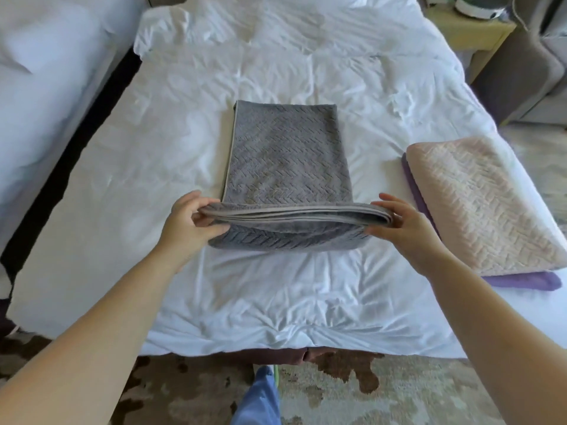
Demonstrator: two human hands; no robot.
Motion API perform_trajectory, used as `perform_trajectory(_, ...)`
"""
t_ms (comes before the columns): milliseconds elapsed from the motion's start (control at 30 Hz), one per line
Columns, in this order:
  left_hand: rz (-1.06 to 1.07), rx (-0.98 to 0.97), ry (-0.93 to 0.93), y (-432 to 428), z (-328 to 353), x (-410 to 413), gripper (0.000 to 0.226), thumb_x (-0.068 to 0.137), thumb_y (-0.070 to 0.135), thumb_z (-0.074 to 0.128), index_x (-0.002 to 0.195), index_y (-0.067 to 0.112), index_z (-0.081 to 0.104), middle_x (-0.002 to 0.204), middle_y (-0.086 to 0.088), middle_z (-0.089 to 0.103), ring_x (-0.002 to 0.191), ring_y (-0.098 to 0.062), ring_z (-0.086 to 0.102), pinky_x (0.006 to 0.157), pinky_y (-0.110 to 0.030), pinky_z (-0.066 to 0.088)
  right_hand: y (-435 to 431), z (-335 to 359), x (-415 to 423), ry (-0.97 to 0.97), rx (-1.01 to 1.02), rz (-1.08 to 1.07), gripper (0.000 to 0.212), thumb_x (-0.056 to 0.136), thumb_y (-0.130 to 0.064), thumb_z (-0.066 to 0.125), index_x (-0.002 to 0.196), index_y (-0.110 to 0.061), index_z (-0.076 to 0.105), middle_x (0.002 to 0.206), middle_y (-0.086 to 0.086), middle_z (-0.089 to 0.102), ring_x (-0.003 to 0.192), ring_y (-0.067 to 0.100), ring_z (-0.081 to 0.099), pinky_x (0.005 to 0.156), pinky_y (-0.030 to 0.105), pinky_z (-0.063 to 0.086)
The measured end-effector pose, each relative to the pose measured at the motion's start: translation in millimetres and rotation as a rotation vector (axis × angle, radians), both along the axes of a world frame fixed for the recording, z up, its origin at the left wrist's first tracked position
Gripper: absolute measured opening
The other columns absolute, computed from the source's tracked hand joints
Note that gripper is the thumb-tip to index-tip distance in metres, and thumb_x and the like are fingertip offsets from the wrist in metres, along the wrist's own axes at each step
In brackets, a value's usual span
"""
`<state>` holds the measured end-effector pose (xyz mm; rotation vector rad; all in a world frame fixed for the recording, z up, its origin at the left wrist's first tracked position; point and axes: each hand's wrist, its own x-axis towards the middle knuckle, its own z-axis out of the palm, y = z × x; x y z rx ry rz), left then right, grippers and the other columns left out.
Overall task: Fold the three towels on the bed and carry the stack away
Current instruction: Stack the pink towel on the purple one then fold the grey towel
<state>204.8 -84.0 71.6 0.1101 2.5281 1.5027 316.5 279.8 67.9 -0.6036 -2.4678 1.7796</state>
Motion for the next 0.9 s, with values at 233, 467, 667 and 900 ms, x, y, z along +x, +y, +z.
perform_trajectory(233, 0.068, -0.174, 0.051, 45.8, -39.1, -137.4, 0.024, 0.089, 0.033, 0.063, 0.104, 0.014, 0.065, 0.094, 0.001, 0.062, 0.084, -0.017, 0.054, 0.070, -0.025, 0.039, 28.7, -31.1, -127.5, -0.037, 0.372, -0.197, 0.024, 0.078, -0.042, 0.072, 0.083, -0.022, 0.060, 0.070, -0.010, 0.060, 0.062, 0.004, 0.052, 0.048, 0.015, 0.037)
perform_trajectory(467, 0.064, -0.382, -0.008, 67.9, -92.7, -223.2, 0.026, 0.091, 0.048, 0.052, 0.094, 0.023, 0.060, 0.084, 0.001, 0.060, 0.084, -0.025, 0.055, 0.072, -0.033, 0.042, 53.1, -80.2, -213.2, -0.164, 0.502, -0.213, 0.031, 0.086, -0.054, 0.056, 0.081, -0.024, 0.054, 0.069, -0.011, 0.054, 0.063, 0.005, 0.048, 0.049, 0.024, 0.031)
perform_trajectory(667, -0.005, -0.602, -0.088, 70.3, -131.4, -240.1, 0.035, 0.093, 0.054, 0.043, 0.099, 0.022, 0.058, 0.098, -0.008, 0.065, 0.094, -0.033, 0.058, 0.077, -0.037, 0.046, 62.4, -127.2, -242.9, -0.246, 0.416, -0.137, 0.034, 0.089, -0.051, 0.055, 0.073, -0.021, 0.051, 0.065, 0.000, 0.052, 0.061, 0.021, 0.048, 0.054, 0.031, 0.035)
perform_trajectory(900, -0.024, -0.677, 0.406, 89.7, -100.9, -211.2, 0.045, 0.089, 0.033, 0.060, 0.130, 0.016, 0.051, 0.134, -0.014, 0.049, 0.119, -0.037, 0.048, 0.096, -0.048, 0.040, 47.6, -119.0, -243.4, -0.128, 0.421, -0.263, 0.030, 0.092, -0.048, 0.049, 0.110, -0.024, 0.054, 0.094, -0.005, 0.063, 0.096, 0.024, 0.057, 0.076, 0.033, 0.044)
